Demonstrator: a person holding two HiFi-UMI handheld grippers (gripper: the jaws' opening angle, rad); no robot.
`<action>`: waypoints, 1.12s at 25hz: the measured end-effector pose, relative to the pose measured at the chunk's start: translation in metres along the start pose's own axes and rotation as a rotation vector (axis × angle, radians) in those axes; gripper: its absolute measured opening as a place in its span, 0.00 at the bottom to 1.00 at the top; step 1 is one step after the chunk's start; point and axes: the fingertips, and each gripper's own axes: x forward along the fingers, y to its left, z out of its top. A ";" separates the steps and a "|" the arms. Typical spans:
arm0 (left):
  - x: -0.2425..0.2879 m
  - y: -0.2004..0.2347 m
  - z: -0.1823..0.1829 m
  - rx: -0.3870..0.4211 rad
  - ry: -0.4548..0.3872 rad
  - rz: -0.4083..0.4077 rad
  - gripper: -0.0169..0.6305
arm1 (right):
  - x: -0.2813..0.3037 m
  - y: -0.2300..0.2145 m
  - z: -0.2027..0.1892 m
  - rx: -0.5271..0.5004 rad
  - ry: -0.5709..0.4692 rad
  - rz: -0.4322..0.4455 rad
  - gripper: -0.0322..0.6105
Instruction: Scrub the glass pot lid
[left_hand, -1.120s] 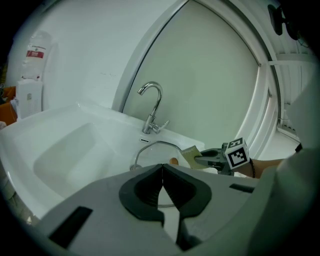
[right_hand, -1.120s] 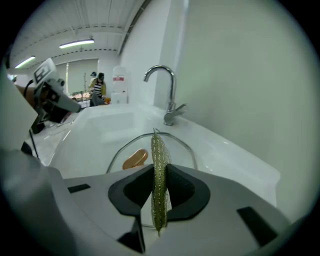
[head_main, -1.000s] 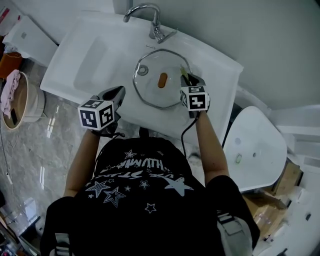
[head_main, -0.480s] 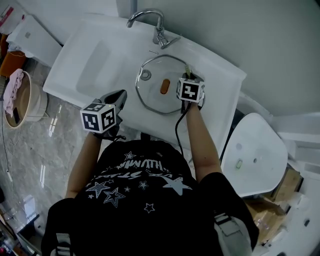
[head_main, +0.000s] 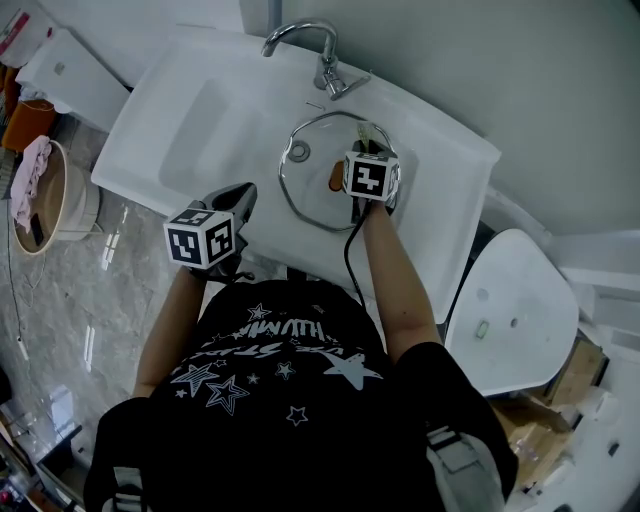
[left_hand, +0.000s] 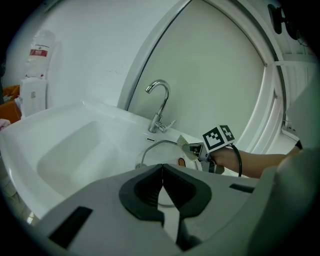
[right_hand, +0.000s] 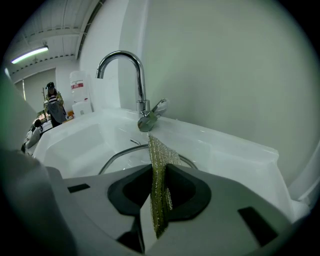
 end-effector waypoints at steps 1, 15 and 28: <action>-0.001 0.002 0.000 -0.001 0.000 0.001 0.04 | 0.001 0.004 0.002 -0.002 0.001 0.004 0.17; -0.007 0.026 0.008 -0.021 0.007 0.014 0.04 | 0.019 0.055 0.023 -0.034 0.004 0.074 0.18; -0.010 0.046 0.009 -0.042 0.016 0.031 0.04 | 0.031 0.100 0.029 -0.088 0.012 0.150 0.18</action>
